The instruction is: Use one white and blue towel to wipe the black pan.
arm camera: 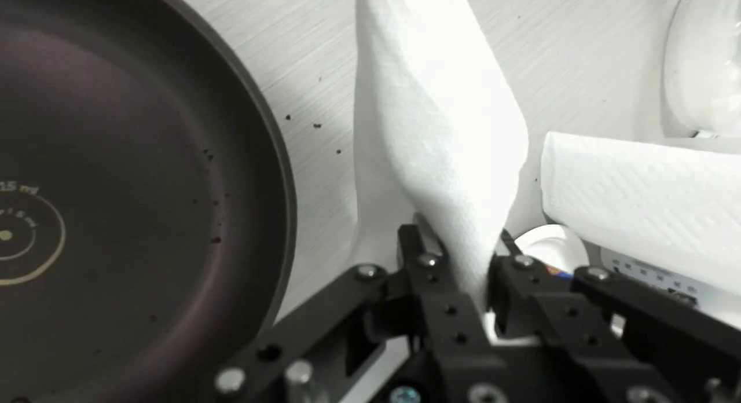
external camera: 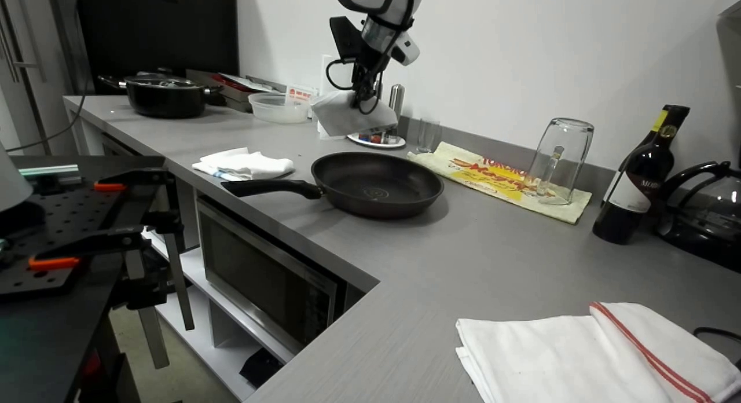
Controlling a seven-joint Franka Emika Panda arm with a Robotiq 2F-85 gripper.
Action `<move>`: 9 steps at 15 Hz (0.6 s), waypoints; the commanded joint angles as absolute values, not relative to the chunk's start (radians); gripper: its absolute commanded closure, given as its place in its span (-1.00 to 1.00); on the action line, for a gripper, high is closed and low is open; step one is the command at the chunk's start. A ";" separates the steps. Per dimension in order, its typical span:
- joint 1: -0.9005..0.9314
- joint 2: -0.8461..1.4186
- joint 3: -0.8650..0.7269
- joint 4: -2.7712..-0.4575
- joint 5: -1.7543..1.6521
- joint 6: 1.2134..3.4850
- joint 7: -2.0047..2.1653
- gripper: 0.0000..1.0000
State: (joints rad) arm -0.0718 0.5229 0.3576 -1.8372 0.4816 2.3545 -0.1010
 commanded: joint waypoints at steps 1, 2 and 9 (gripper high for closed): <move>-0.017 0.419 0.344 -1.975 0.517 2.317 -0.148 0.92; 0.012 0.407 0.336 -2.017 0.492 2.326 -0.147 0.92; 0.215 0.438 0.276 -2.176 0.264 2.476 -0.042 0.92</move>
